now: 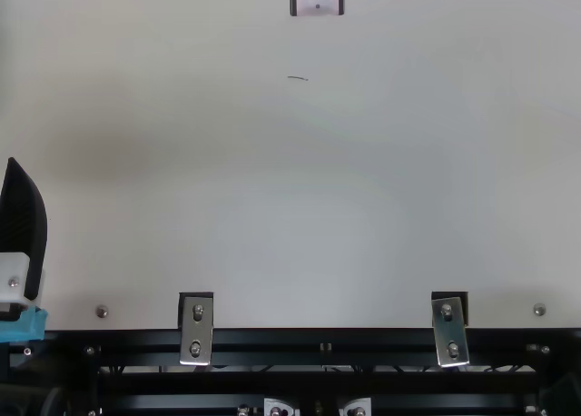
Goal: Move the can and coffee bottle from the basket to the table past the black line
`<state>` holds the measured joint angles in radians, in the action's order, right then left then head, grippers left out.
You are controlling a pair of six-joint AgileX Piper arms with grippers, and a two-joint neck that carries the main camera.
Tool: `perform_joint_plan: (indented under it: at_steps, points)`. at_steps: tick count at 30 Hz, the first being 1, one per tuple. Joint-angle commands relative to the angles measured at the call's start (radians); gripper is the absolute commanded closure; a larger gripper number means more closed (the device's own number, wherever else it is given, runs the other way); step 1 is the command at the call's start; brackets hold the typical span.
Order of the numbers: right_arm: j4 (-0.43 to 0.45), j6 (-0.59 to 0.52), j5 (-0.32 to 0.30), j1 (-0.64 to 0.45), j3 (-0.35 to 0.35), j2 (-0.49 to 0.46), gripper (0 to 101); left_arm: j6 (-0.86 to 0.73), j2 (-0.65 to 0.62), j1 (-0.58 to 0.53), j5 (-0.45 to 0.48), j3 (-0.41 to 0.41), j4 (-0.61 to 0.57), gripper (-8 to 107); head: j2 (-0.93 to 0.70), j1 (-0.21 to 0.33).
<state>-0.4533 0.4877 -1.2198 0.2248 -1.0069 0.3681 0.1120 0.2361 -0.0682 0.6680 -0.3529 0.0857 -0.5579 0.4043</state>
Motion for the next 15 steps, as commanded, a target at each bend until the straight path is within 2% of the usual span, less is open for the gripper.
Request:
perform_joint_plan:
  at_steps: [1,8,15]
  points:
    - [0.000,0.000,0.000,0.000,0.000,0.000,0,0.000,0.000,0.000,0.000,0.000,0.000,9,-0.017,0.031]
    - [0.000,0.000,0.000,0.000,0.000,0.000,0,0.037,0.036,0.026,-0.023,-0.025,-0.001,9,-0.017,0.031]
    - [0.000,0.000,0.000,0.000,0.000,0.000,0,0.148,0.192,0.089,-0.116,-0.121,0.032,9,-0.017,0.031]
